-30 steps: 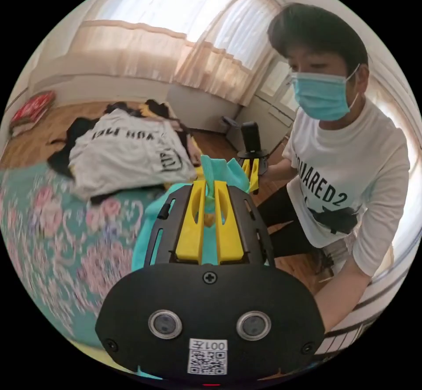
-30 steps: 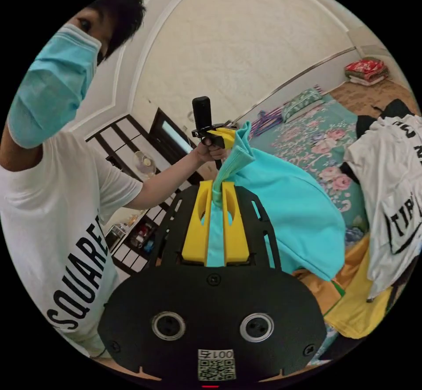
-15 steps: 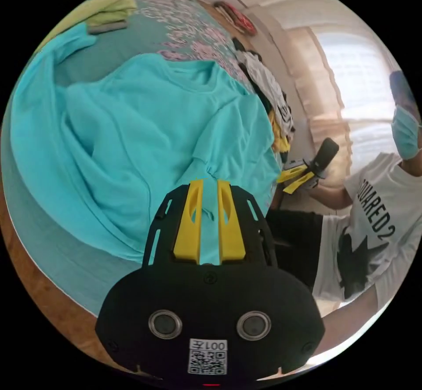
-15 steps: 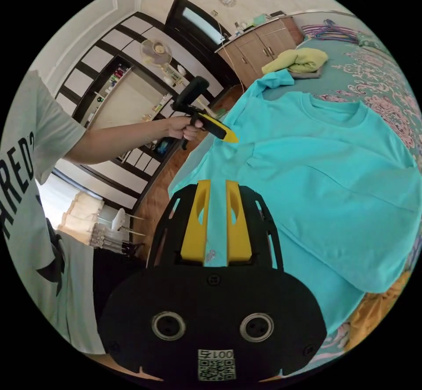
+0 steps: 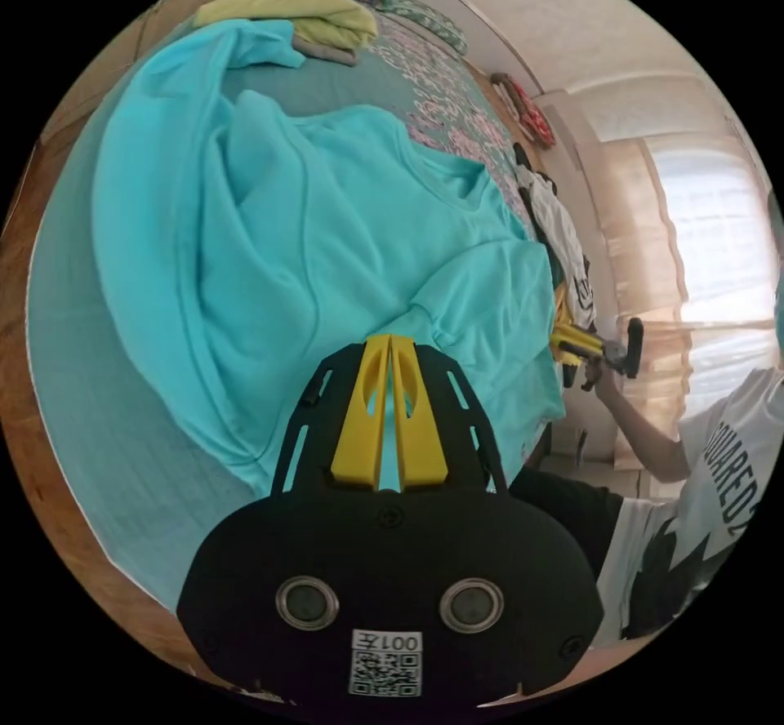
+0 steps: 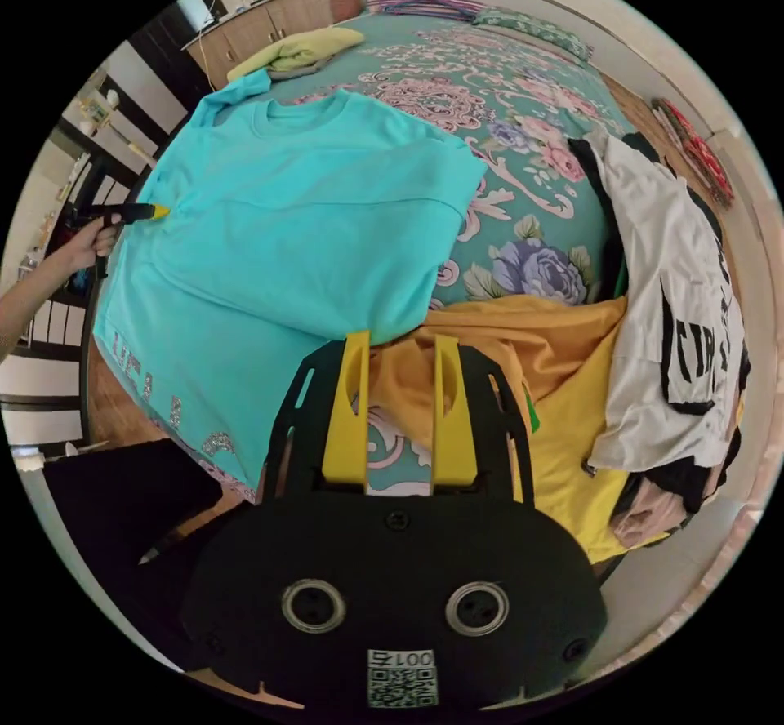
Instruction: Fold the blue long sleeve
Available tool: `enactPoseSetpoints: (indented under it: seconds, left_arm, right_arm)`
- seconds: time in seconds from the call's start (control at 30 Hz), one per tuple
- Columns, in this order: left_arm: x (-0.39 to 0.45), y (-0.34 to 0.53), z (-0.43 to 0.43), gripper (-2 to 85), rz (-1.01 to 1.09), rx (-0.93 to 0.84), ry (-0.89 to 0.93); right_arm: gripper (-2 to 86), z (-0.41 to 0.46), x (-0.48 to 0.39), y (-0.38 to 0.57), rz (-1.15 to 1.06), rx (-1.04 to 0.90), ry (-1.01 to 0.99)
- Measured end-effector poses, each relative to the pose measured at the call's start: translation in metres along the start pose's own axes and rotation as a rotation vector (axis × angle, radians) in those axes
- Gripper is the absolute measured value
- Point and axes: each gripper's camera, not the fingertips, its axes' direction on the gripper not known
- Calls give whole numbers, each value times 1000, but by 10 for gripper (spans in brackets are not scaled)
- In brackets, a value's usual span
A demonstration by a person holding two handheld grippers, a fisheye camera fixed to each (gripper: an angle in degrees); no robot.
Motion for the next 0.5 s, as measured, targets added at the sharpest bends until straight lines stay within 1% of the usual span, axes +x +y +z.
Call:
enactPoseSetpoints:
  seconds: [0.03, 0.1, 0.13, 0.17, 0.23, 0.3, 0.4, 0.43, 0.5]
  left_arm:
    - [-6, 1, -12, -9, -36, 16, -7]
    - [-13, 2, -27, -9, -78, 24, -18]
    - [-15, 1, -35, -9, -93, 25, -16]
    - [-14, -2, -40, -9, -88, 15, -5]
    - [-5, -9, -43, -9, -42, -26, -12]
    - [9, -19, -42, -9, 21, -68, -42]
    - [38, -39, -36, -9, 138, -104, -57]
    - [52, -49, -34, -9, 189, -108, -55]
    - [75, -63, -29, -7, 273, -104, -51]
  right_arm:
    - [101, 2, -9, -2, -33, -6, 14]
    - [93, 10, -25, -6, -128, -78, 87]
    - [86, 20, -34, -6, -195, -141, 161]
    - [79, 22, -42, -3, -260, -125, 186]
    - [63, 22, -44, 3, -300, -114, 226]
    - [46, 22, -33, 11, -257, -107, 245]
    - [35, 15, -11, 18, -110, -92, 211]
    - [36, 9, -10, 13, -96, -129, 184]
    - [40, -8, -20, 3, -119, -127, 181]
